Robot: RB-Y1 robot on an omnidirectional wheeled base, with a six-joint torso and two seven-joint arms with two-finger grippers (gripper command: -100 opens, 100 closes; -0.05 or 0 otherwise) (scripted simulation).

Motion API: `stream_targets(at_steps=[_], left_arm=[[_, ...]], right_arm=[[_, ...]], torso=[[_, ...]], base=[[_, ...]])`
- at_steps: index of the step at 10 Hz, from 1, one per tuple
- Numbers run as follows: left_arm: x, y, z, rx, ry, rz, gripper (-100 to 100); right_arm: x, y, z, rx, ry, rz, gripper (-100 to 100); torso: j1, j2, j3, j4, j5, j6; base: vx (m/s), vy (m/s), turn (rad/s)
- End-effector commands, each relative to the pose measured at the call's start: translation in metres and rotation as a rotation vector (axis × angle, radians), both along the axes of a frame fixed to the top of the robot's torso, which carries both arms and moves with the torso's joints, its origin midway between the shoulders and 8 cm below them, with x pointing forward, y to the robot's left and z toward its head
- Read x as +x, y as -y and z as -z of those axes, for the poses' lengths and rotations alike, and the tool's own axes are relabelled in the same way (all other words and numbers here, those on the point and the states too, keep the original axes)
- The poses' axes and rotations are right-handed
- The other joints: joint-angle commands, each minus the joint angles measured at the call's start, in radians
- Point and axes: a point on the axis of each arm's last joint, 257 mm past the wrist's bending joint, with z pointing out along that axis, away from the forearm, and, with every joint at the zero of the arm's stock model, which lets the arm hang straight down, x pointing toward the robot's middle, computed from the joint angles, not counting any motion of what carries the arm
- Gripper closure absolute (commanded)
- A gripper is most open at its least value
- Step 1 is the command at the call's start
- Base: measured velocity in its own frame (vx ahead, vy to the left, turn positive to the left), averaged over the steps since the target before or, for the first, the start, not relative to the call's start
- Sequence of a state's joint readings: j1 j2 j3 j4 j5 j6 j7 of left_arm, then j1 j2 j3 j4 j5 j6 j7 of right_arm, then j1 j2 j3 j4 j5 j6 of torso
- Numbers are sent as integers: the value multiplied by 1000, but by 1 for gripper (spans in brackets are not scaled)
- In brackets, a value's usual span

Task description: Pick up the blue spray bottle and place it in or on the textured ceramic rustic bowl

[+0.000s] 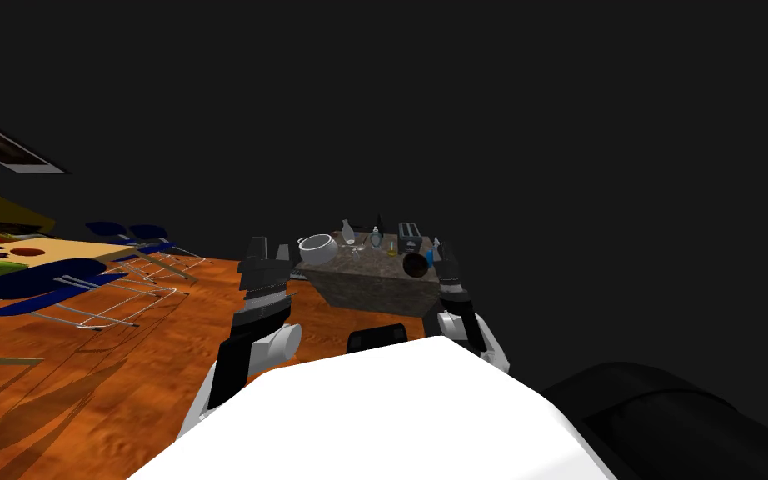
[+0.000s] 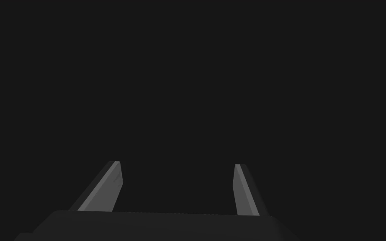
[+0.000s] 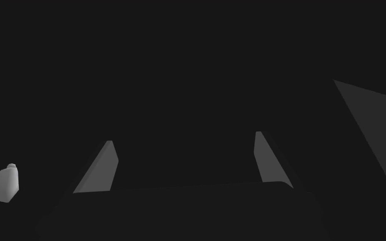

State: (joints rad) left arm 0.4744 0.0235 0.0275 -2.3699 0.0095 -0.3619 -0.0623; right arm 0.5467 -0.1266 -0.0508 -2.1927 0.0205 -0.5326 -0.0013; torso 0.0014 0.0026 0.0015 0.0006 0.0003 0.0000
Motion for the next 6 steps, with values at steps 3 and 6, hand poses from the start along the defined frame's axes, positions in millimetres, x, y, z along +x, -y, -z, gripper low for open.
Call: stream_targets(at_steps=[3, 6], left_arm=[[0, 0, 0, 0, 0, 0, 0], [0, 0, 0, 0, 0, 0, 0]], right_arm=[[10, 14, 23, -75, -99, 14, -100], [17, 34, 48, -157, -208, 45, -100]], torso=[[1, 0, 0, 0, 0, 0], [0, 1, 0, 0, 0, 0]], base=[[-39, 38, 41], [-44, 37, 67]])
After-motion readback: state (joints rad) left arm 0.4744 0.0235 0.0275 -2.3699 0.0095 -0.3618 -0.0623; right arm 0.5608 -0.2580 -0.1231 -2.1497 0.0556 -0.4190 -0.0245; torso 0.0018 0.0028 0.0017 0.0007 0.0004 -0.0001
